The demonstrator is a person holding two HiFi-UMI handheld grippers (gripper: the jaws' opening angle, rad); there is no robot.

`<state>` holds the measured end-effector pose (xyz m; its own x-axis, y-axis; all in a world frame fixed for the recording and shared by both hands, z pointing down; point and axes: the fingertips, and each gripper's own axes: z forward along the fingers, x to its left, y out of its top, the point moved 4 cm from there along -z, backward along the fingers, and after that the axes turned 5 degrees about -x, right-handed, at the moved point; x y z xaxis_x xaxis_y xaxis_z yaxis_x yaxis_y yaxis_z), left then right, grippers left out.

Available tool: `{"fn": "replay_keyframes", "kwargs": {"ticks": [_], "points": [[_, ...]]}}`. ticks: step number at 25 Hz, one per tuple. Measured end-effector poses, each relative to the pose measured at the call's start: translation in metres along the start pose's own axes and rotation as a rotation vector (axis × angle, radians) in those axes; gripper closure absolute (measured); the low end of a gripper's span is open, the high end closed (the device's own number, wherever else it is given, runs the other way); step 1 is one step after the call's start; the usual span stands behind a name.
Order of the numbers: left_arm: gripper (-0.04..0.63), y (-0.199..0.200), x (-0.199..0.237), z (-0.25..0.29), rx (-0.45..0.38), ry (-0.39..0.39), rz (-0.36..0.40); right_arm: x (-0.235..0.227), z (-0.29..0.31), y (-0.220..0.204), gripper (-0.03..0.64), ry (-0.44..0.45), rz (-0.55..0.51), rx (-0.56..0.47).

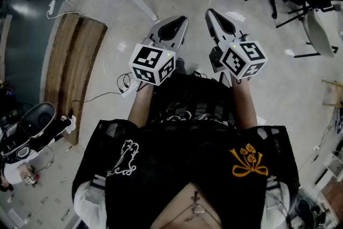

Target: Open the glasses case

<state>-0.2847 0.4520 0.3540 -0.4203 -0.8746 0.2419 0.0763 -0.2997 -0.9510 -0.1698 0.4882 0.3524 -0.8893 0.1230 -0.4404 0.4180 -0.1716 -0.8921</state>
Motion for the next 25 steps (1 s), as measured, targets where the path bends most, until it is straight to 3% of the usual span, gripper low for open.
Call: {"fn": "replay_keyframes", "kwargs": {"ticks": [5, 12, 17, 22, 25], "points": [[0.561, 0.000, 0.033, -0.004, -0.043, 0.057, 0.009, -0.034, 0.019, 0.009, 0.604, -0.031, -0.001, -0.048], [0.561, -0.033, 0.054, -0.001, 0.086, 0.114, -0.017, -0.109, -0.003, -0.022, 0.604, -0.181, -0.058, 0.039], [0.561, -0.048, 0.075, 0.020, 0.172, 0.088, -0.032, -0.142, 0.006, -0.045, 0.604, -0.249, 0.028, 0.057], [0.561, -0.060, 0.123, 0.066, 0.232, 0.049, -0.018, -0.176, 0.062, -0.061, 0.604, -0.283, 0.063, 0.067], [0.561, -0.055, 0.124, 0.075, 0.243, 0.033, -0.007, -0.182, 0.062, -0.058, 0.604, -0.309, 0.078, 0.048]]}}
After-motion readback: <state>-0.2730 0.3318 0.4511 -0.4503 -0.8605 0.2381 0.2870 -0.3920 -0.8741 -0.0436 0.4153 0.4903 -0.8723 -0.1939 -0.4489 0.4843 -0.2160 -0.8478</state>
